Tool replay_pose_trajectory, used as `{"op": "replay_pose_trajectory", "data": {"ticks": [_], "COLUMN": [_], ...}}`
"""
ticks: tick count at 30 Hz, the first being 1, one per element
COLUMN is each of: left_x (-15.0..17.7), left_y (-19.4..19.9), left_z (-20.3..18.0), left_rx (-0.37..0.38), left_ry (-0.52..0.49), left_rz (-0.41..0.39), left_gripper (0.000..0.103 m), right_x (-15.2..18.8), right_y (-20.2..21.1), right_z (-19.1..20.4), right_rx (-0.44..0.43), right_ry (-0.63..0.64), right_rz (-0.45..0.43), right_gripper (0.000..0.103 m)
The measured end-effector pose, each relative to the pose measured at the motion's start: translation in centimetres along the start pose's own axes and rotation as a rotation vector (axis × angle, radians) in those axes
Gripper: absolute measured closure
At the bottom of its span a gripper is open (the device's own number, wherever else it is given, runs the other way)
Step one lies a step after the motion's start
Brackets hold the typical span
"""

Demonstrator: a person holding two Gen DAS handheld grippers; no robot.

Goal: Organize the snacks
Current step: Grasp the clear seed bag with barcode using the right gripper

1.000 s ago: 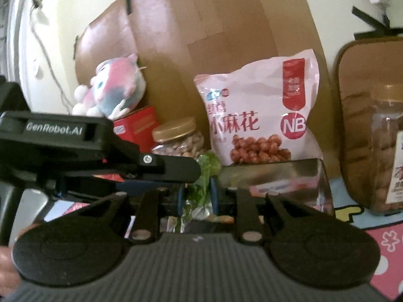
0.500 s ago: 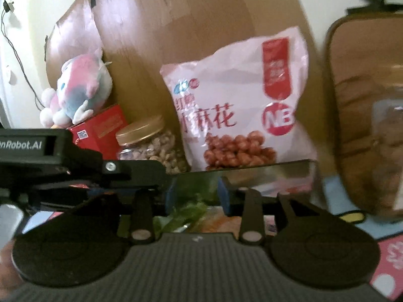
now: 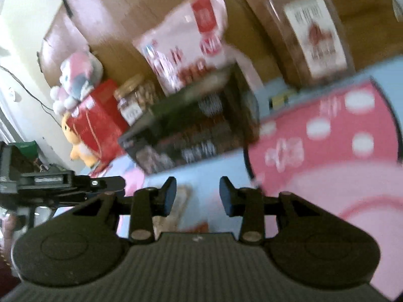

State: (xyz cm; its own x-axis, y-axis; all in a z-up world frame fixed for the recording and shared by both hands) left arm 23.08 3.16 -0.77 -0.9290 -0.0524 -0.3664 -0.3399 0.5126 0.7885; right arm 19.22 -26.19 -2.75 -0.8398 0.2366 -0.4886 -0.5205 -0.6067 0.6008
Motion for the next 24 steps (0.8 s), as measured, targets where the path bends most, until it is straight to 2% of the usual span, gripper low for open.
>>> {"op": "replay_pose_trajectory", "data": {"ticks": [3,6,7,9,10,12,14,16,21,24], "left_x": [0.4,0.6,0.8,0.8,0.9,1.0,1.1,1.3,1.0,-0.1], "left_y": [0.1,-0.4,-0.6,-0.7,-0.8,-0.8,-0.7,0.1,3.9,5.3], "left_z": [0.6,0.4,0.1,-0.6,-0.7,-0.7,-0.5,-0.7,-2.4,-3.3], "left_rx": [0.057,0.142,0.152,0.13,0.122,0.095,0.086,0.112,0.136,0.147], "left_ry": [0.02,0.042,0.043,0.028,0.024,0.033,0.056,0.06,0.001,-0.02], "left_rz": [-0.001,0.023,0.026,0.013,0.007,-0.001,0.002,-0.014,-0.124,-0.164], "left_gripper": [0.048,0.049,0.049,0.05,0.051,0.071,0.085,0.087,0.087,0.087], "right_x": [0.2,-0.1,-0.2,-0.4,-0.3,-0.2,0.0,0.0,-0.3,-0.7], "right_y": [-1.0,-1.6,-2.1,-2.8,-3.1,-3.2,-3.1,-2.4,-0.5,-0.1], "right_z": [0.1,-0.5,-0.4,0.0,0.4,0.8,0.9,1.1,3.3,4.6], "right_rx": [-0.051,-0.125,-0.157,-0.158,-0.151,-0.149,-0.134,-0.118,-0.114,-0.104], "right_ry": [-0.035,-0.103,-0.13,-0.13,-0.114,-0.102,-0.1,-0.088,0.0,0.044], "right_rz": [0.06,0.084,0.105,0.126,0.124,0.122,0.113,0.087,0.016,-0.02], "right_gripper": [0.064,0.065,0.071,0.078,0.078,0.078,0.087,0.092,0.092,0.092]}}
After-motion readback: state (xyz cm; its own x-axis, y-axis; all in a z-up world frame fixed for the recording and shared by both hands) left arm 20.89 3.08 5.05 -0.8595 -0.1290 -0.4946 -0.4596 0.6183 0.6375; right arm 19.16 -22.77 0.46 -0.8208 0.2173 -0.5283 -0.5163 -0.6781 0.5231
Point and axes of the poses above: each gripper's, at about its wrist camera, not at the fingertips, and y roughly against the way its jaws point, z to its left, x to its underside, the point moved 3 cm from there along -y, roughly the way its jaws point, and after that the axes turned 11 degrees about z, right-handed, at the moved point
